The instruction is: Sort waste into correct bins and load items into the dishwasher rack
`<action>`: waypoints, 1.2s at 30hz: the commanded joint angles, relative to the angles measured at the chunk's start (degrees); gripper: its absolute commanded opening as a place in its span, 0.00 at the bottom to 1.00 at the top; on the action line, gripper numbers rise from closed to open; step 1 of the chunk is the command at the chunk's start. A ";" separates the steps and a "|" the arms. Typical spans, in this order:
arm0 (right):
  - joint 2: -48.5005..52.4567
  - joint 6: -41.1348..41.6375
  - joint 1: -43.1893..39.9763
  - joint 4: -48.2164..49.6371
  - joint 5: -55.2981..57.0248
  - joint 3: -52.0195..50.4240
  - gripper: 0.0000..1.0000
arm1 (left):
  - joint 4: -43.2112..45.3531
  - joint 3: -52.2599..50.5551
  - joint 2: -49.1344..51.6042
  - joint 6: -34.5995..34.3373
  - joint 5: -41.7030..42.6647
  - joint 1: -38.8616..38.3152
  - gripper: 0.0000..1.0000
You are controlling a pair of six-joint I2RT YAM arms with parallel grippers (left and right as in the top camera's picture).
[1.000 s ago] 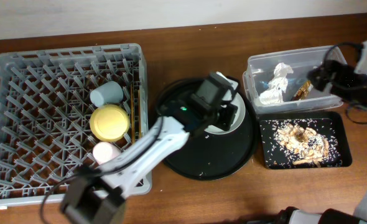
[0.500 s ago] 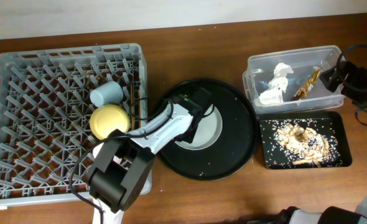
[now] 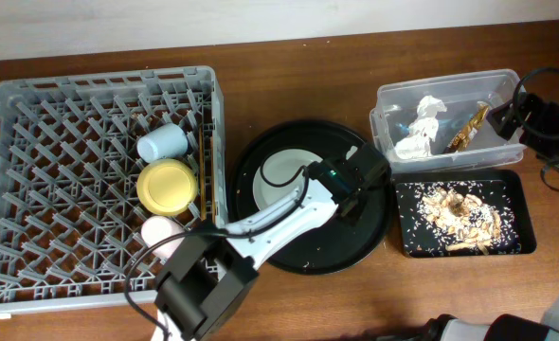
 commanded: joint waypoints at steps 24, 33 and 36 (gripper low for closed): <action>0.15 -0.17 -0.22 0.00 0.11 0.81 0.99 | -14.67 24.04 -13.35 9.92 79.43 57.29 0.00; 0.15 -0.17 -0.22 0.00 0.09 0.81 0.99 | -14.67 24.04 11.52 15.15 84.94 62.90 0.01; 0.15 -0.17 -0.22 0.02 0.09 0.81 0.99 | -14.53 24.06 11.50 15.13 82.53 62.90 0.82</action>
